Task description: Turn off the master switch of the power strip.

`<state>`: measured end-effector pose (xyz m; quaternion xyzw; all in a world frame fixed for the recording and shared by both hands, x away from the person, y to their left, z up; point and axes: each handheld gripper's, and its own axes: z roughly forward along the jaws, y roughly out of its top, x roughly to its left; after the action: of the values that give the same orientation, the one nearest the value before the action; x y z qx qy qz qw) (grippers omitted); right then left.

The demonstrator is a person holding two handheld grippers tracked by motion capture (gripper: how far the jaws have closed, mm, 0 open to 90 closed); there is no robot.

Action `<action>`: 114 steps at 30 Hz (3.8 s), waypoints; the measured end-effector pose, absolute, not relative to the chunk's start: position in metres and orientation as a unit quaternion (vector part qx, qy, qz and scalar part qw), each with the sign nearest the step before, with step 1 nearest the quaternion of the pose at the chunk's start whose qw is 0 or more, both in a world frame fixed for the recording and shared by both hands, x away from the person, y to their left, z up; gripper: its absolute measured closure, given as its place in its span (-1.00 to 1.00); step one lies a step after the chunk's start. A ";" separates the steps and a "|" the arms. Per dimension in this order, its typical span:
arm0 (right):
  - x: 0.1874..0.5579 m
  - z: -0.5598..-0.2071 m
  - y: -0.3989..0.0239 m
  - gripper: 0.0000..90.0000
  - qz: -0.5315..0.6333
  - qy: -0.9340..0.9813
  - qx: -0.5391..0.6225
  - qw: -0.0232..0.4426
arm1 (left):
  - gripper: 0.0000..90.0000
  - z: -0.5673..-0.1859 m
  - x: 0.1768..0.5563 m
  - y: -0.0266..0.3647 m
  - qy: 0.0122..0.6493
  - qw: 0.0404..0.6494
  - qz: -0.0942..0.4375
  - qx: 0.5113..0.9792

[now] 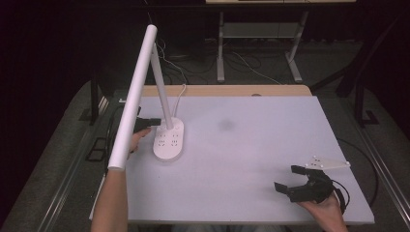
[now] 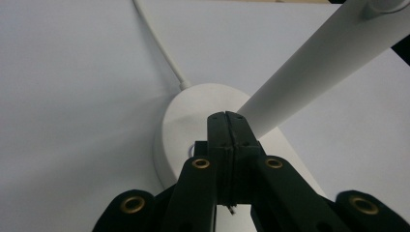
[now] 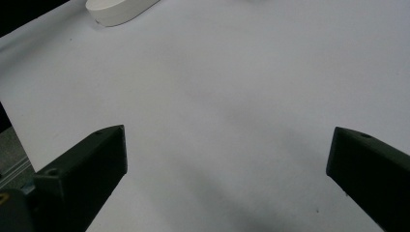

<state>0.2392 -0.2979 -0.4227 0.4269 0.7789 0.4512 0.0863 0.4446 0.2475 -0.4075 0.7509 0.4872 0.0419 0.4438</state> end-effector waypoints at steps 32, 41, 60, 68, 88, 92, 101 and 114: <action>0.237 -0.422 -0.302 -1.00 0.454 0.773 0.434 0.089 | 1.00 -0.426 0.450 0.242 0.505 0.434 0.039 0.745; 0.237 -0.421 -0.301 -1.00 0.453 0.775 0.431 0.091 | 1.00 -0.429 0.449 0.246 0.520 0.436 0.031 0.734; 0.236 -0.421 -0.300 -1.00 0.453 0.776 0.428 0.093 | 1.00 -0.427 0.443 0.236 0.525 0.416 0.066 0.739; 0.235 -0.420 -0.301 -1.00 0.456 0.774 0.429 0.094 | 1.00 -0.425 0.444 0.230 0.520 0.406 0.068 0.748; 0.235 -0.420 -0.303 -1.00 0.458 0.770 0.433 0.094 | 1.00 -0.423 0.443 0.227 0.527 0.412 0.079 0.739; 0.236 -0.420 -0.303 -1.00 0.457 0.770 0.437 0.091 | 1.00 -0.421 0.442 0.231 0.529 0.420 0.081 0.732; 0.236 -0.420 -0.303 -1.00 0.457 0.770 0.437 0.091 | 1.00 -0.407 0.435 0.240 0.528 0.440 0.089 0.721; 0.235 -0.419 -0.303 -1.00 0.460 0.769 0.434 0.093 | 1.00 -0.390 0.413 0.250 0.531 0.454 0.113 0.706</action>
<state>0.2354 -0.3025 -0.4191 0.4342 0.7692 0.4596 0.0927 0.4131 0.2500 -0.3898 0.7064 0.5310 0.1133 0.4540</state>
